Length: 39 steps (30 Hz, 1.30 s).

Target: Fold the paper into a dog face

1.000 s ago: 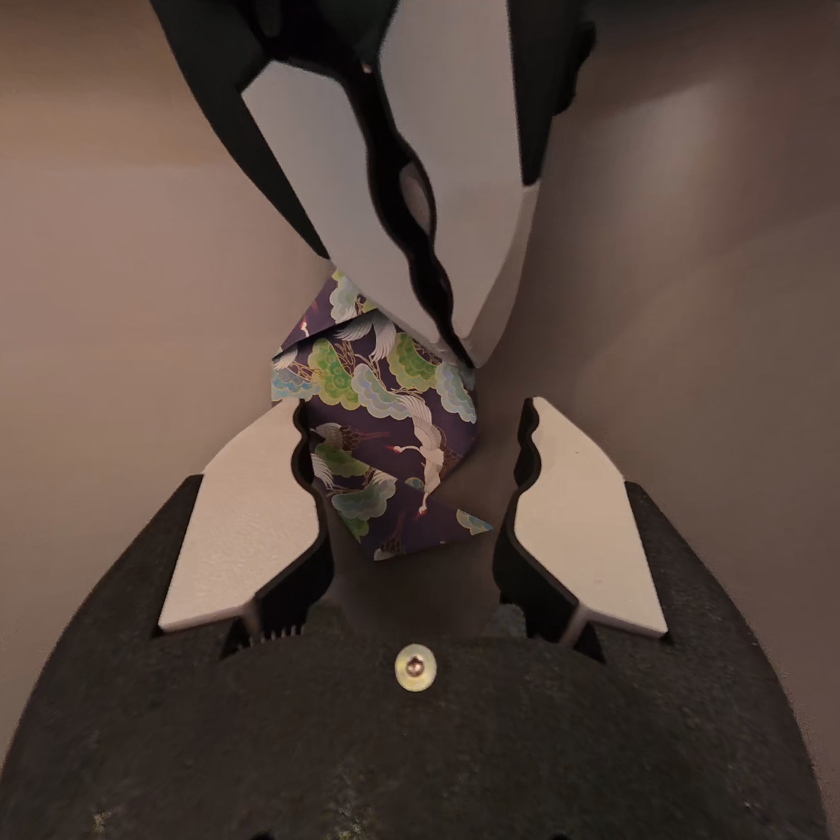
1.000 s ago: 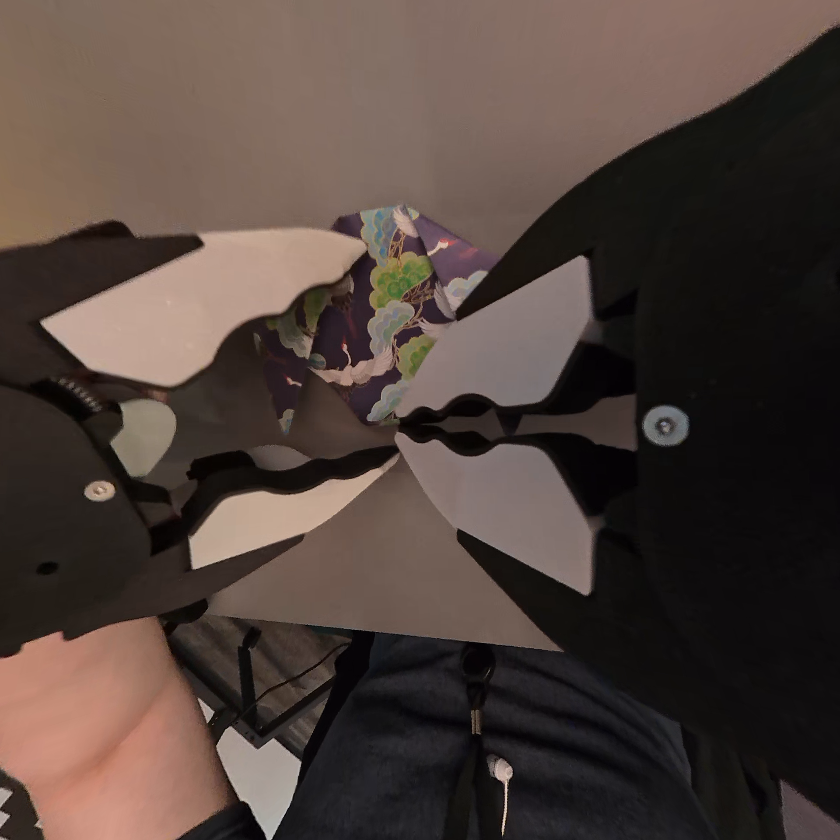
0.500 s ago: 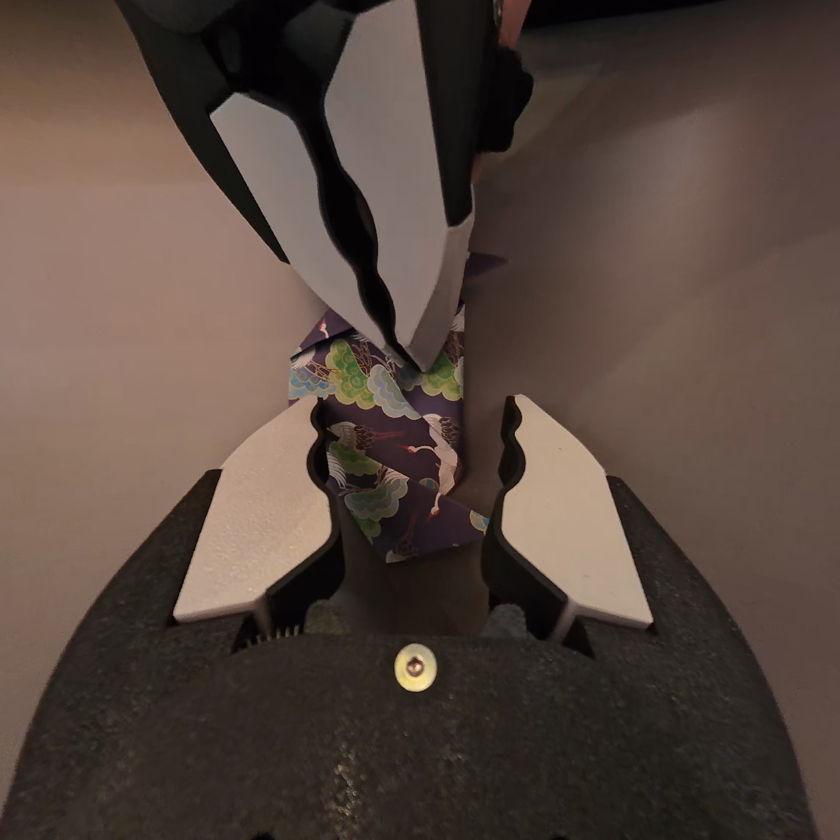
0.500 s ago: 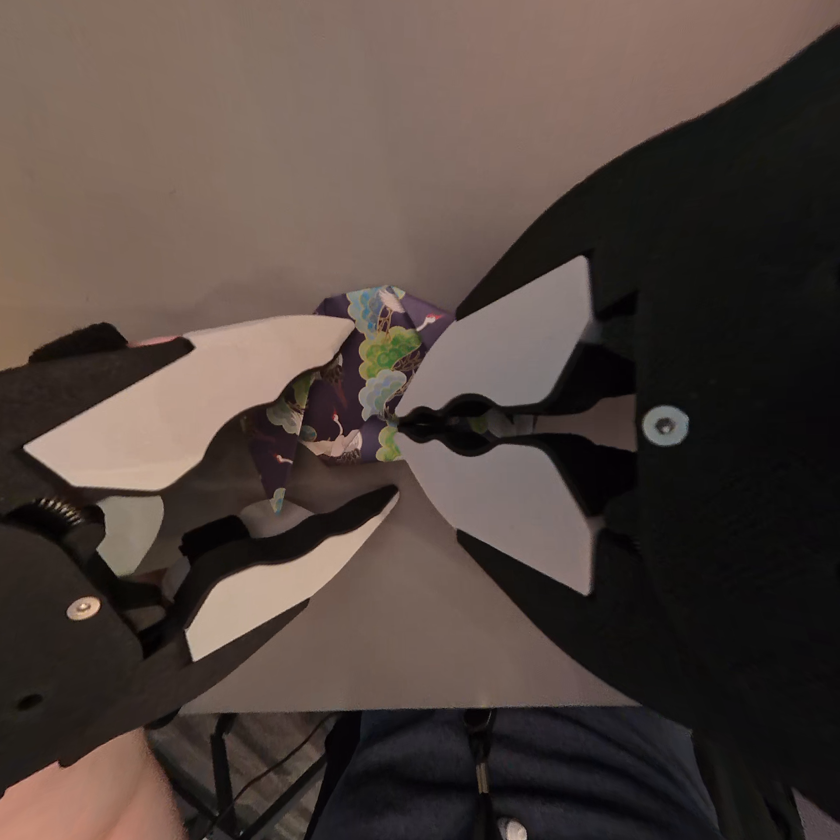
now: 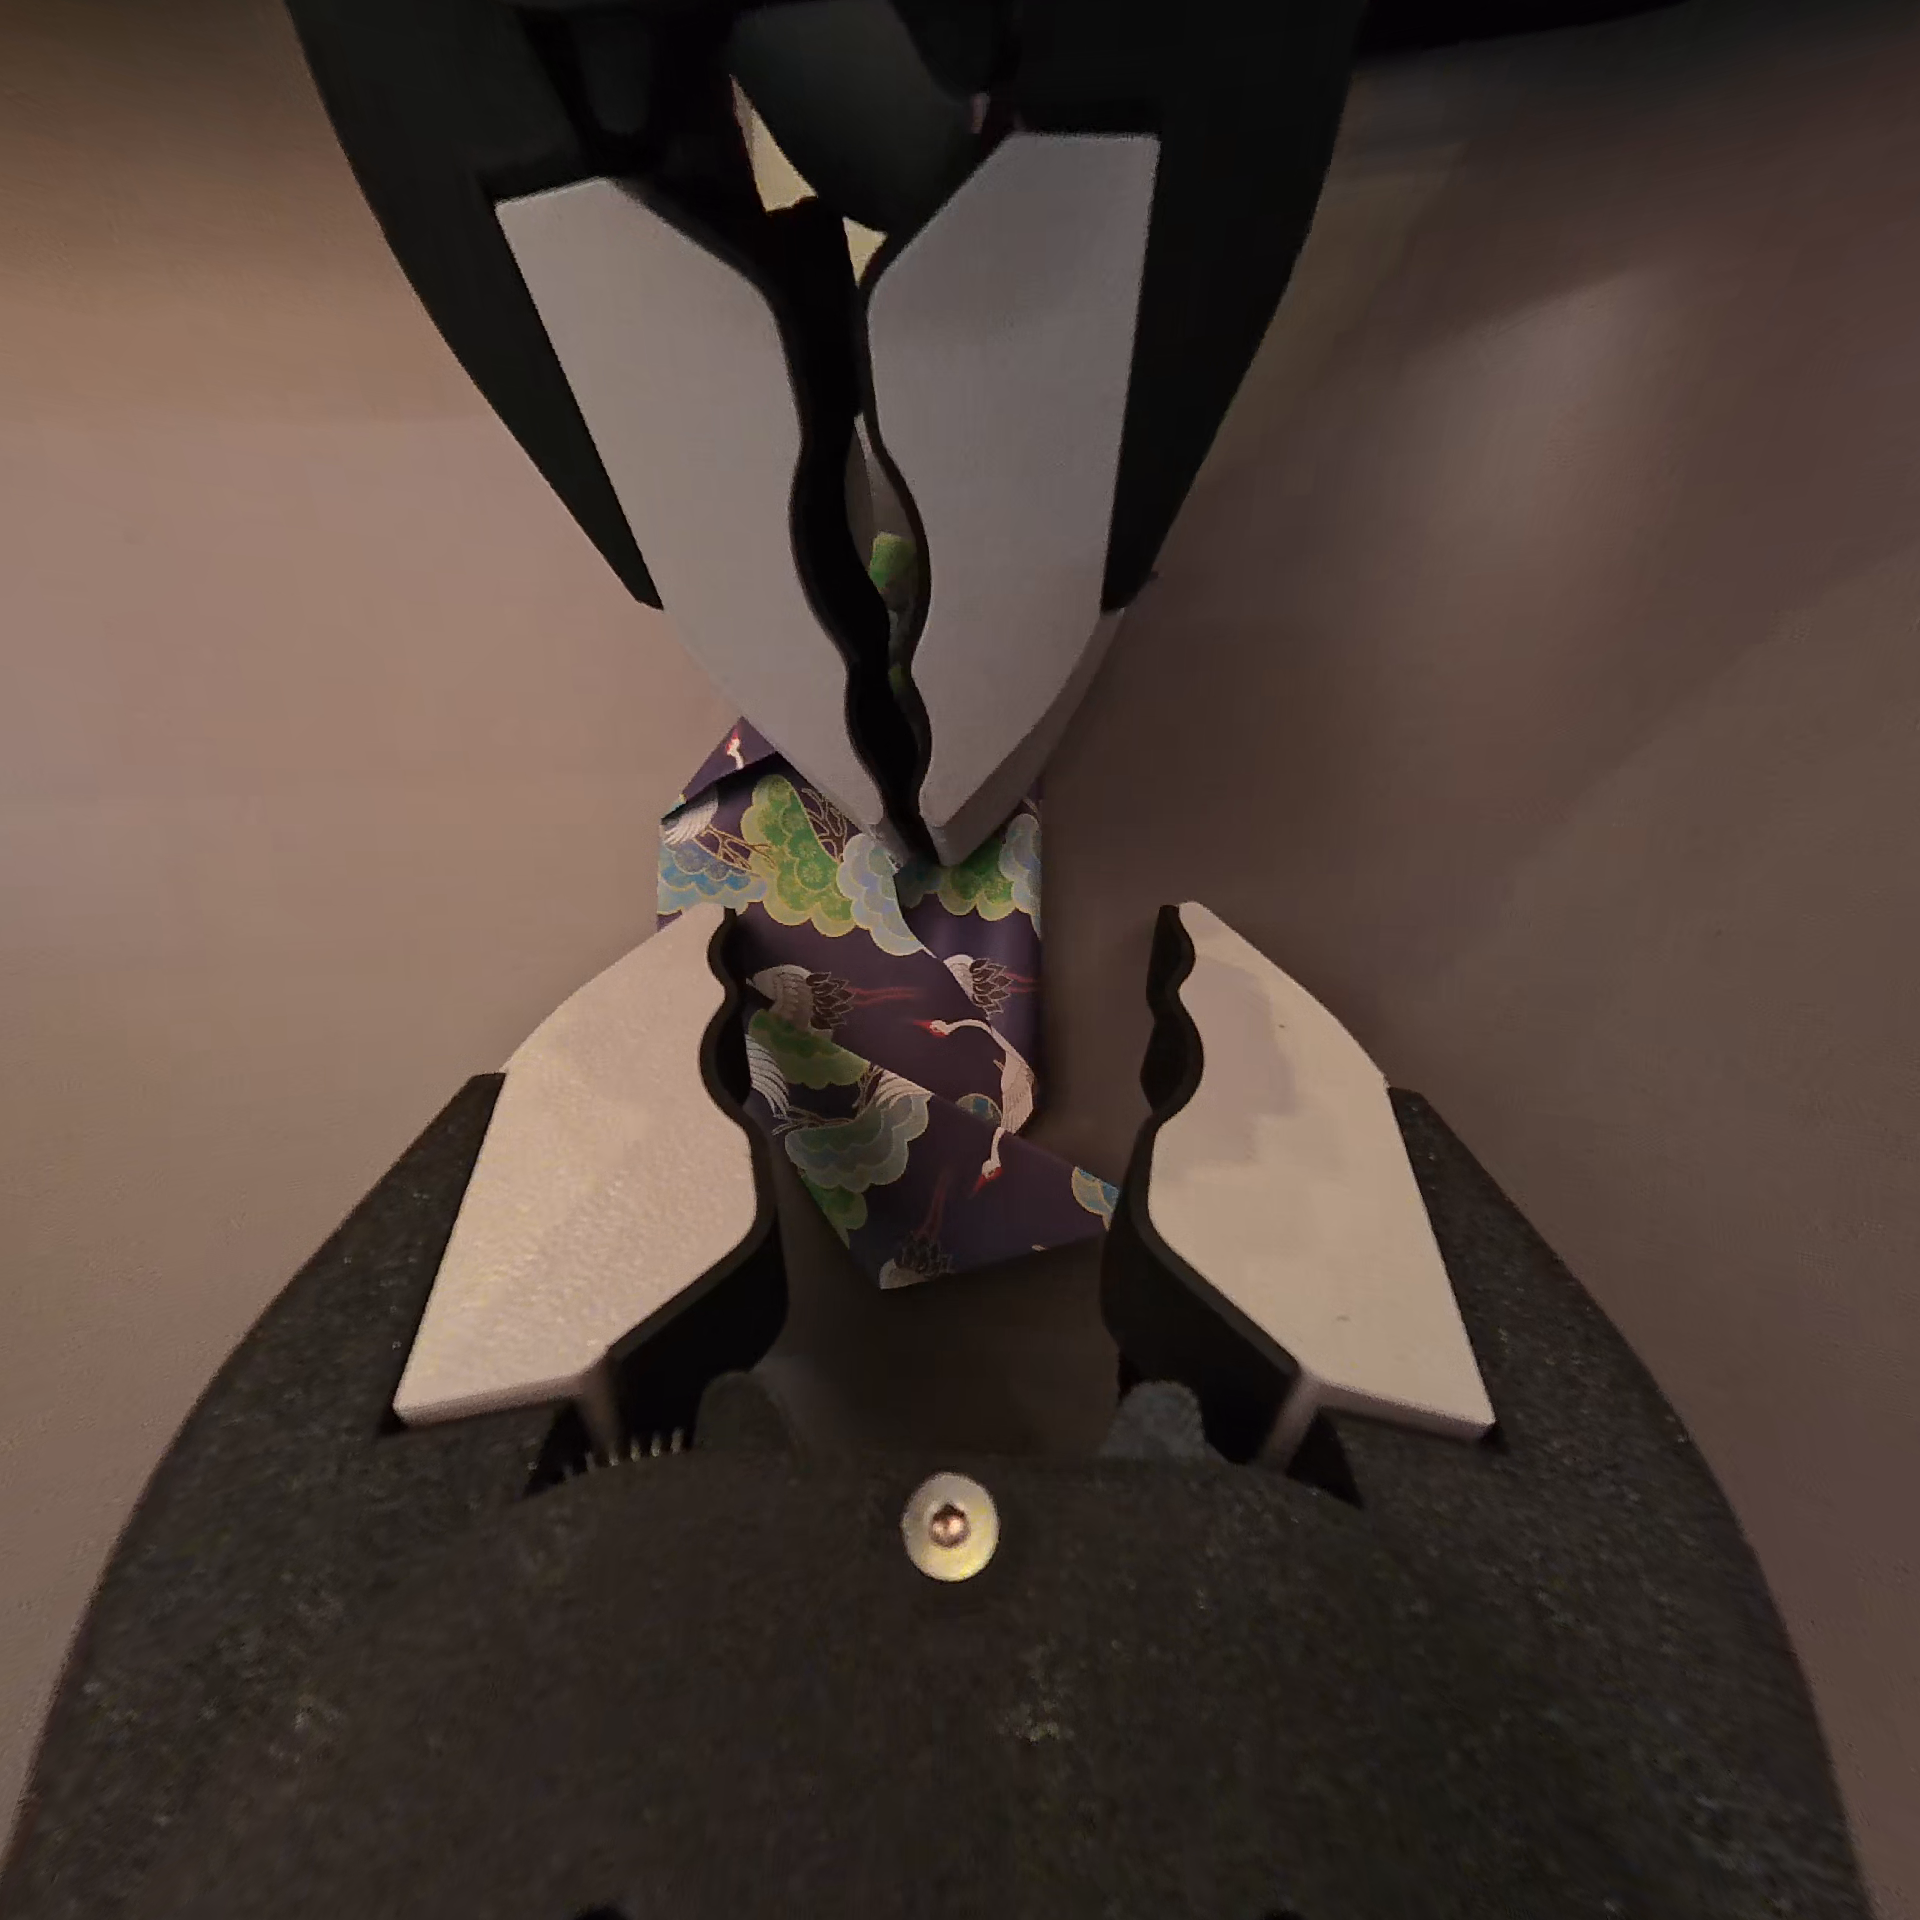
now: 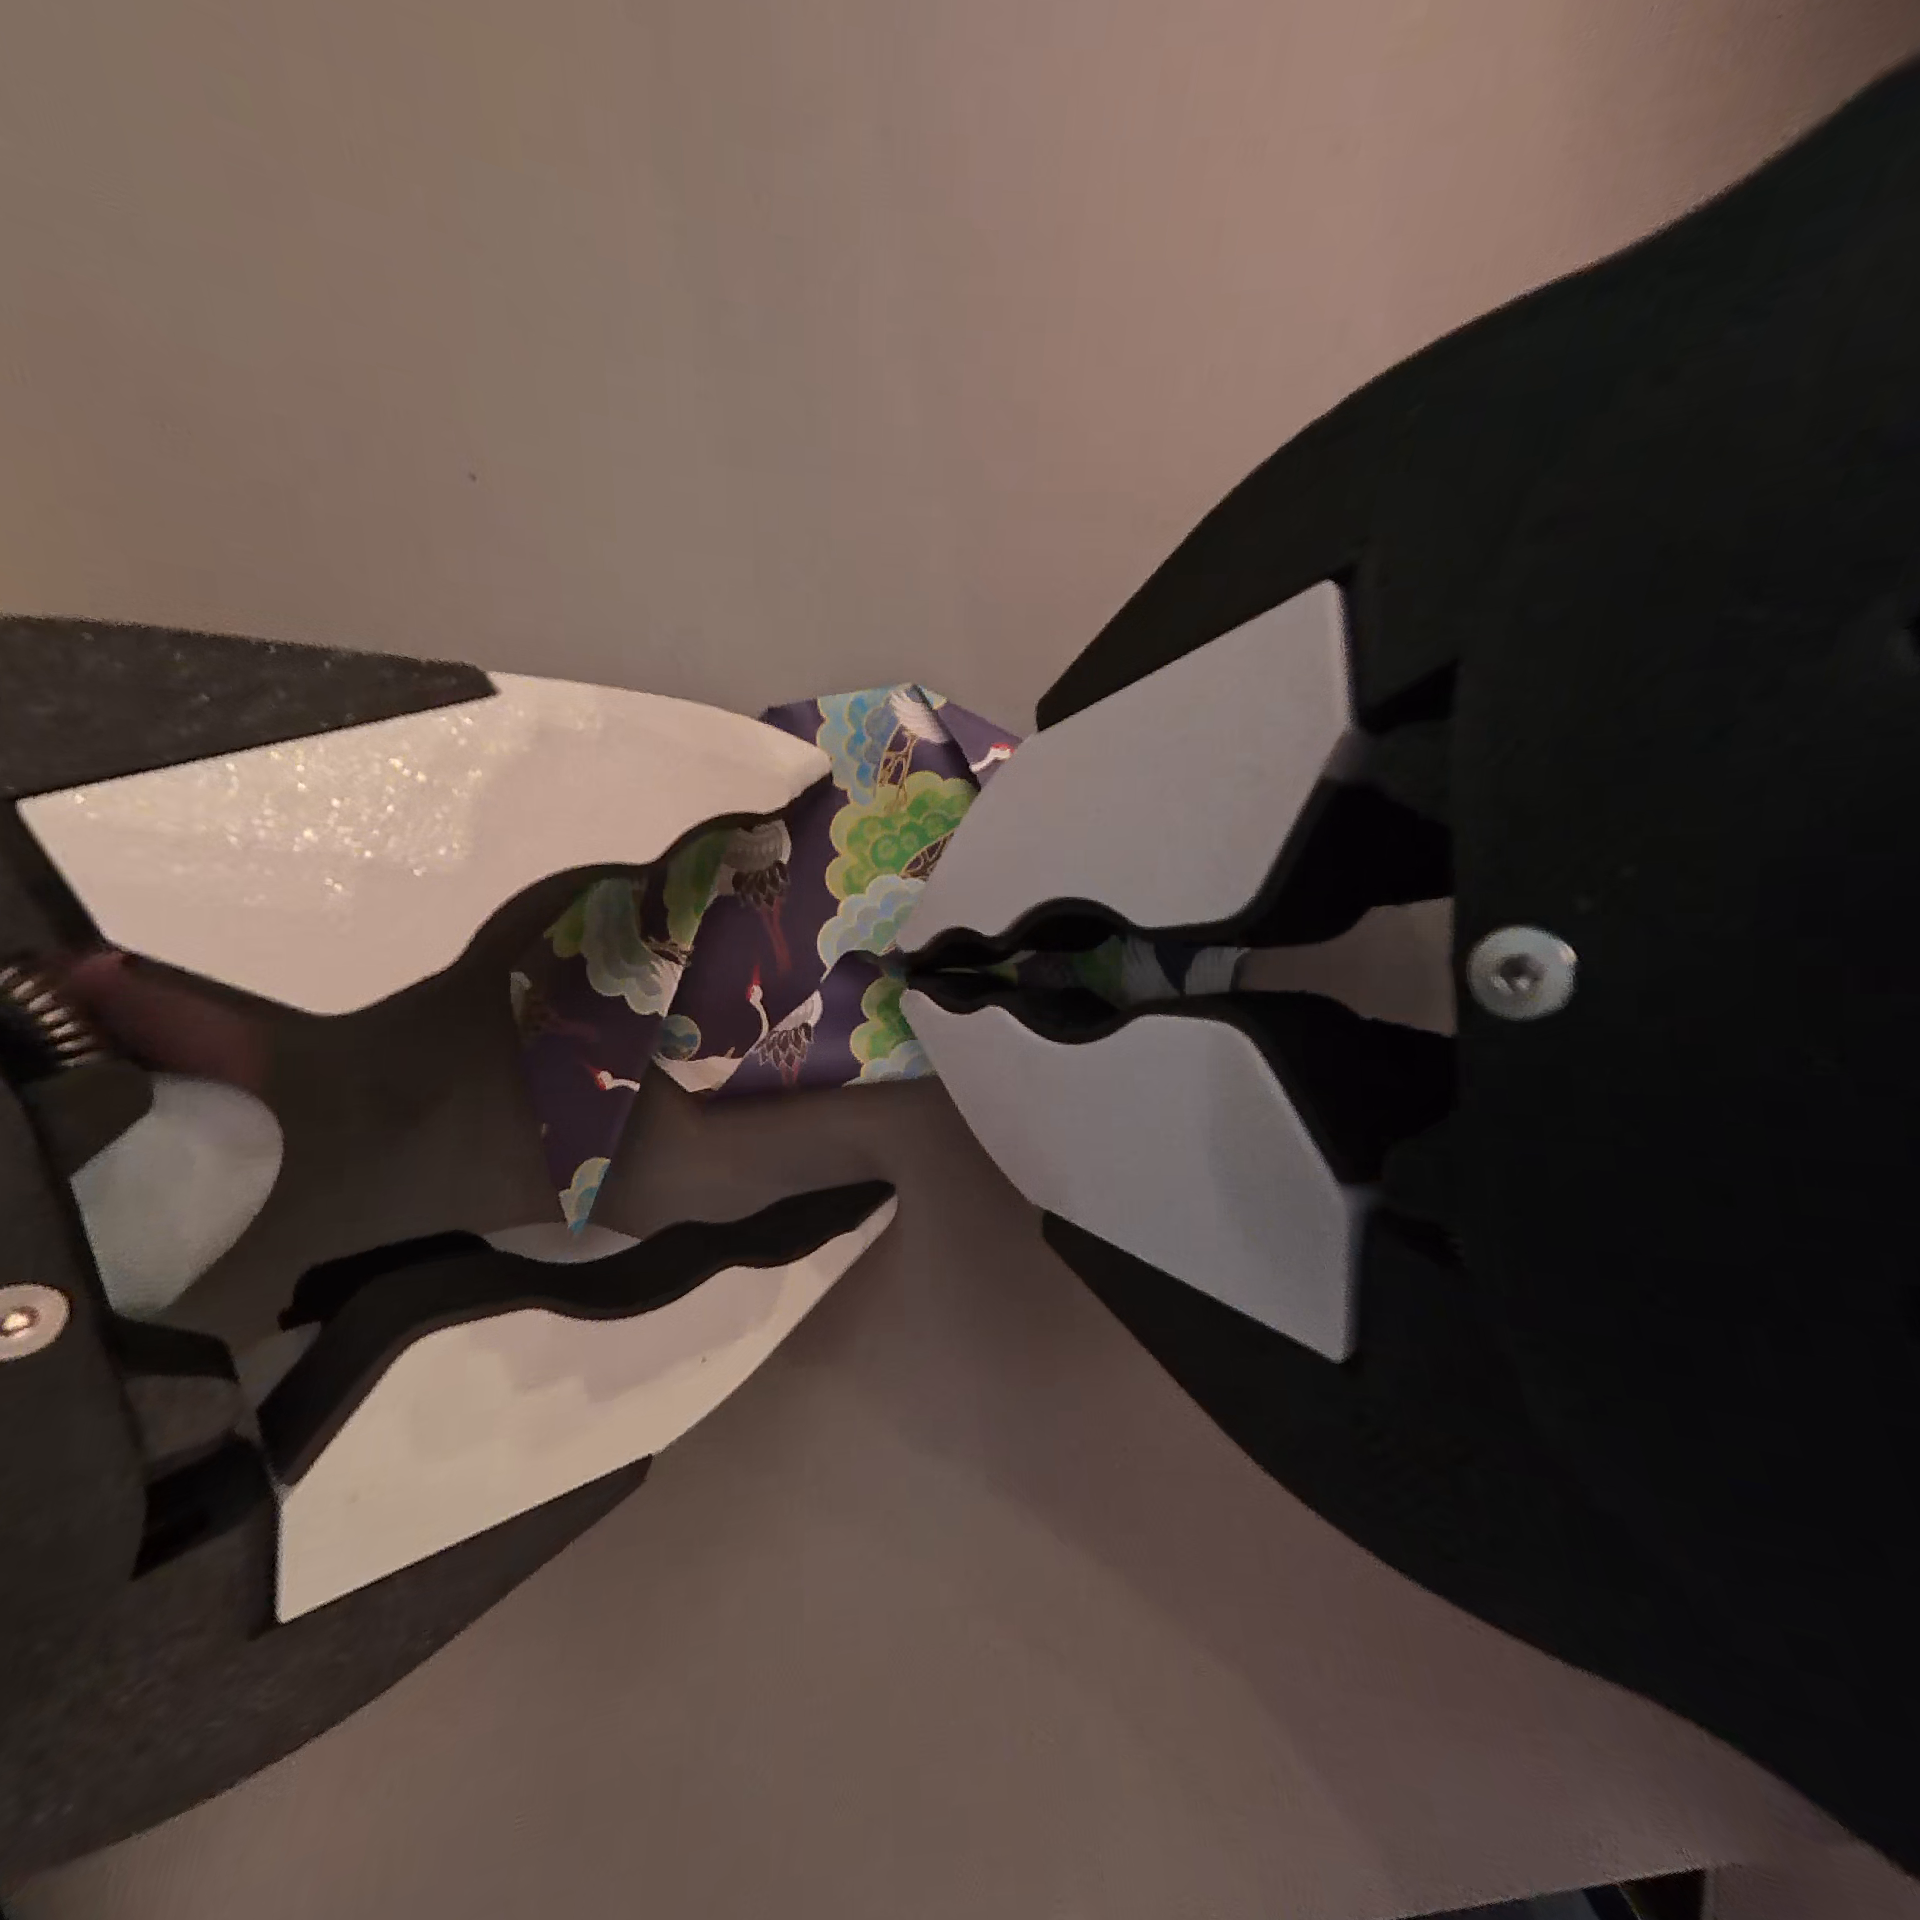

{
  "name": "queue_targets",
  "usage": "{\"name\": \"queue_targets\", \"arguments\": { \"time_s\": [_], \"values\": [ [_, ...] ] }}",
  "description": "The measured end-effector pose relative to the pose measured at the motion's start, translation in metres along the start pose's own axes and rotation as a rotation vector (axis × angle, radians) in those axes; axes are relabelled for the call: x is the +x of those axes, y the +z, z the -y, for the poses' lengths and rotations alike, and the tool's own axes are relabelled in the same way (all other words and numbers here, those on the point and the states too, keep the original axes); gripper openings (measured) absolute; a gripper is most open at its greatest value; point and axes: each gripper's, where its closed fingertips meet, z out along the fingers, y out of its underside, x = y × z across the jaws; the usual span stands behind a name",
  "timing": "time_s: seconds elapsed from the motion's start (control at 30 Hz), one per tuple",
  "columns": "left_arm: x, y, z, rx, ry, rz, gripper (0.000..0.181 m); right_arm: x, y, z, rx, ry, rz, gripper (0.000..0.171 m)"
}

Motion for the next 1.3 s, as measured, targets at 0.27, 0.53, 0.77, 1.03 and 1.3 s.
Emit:
{"name": "queue_targets", "arguments": {
  "time_s": [0.27,0.53,0.77,1.03,1.3],
  "values": [
    [0.0001,-0.0001,0.0001,0.007,-0.001,0.001,0.075,0.0027,0.0002,0.0006,-0.02,-0.038,-0.063,0.004],
    [0.0,-0.0001,0.0001,0.013,-0.001,0.001,0.075,0.0038,-0.0001,0.0012,-0.001,-0.026,-0.06,0.005],
    [0.0,-0.0002,-0.0001,0.018,0.0,0.0,0.075,0.0055,-0.0003,0.0017,0.007,-0.029,-0.072,0.007],
    [-0.0001,-0.0001,0.0,0.017,0.0,-0.001,0.075,0.0078,-0.0009,0.0023,0.021,-0.028,-0.083,0.01],
    [0.0019,-0.0001,0.0014,0.027,-0.013,-0.014,0.076,0.0079,-0.001,0.002,0.025,-0.035,-0.089,0.01]
  ]
}}
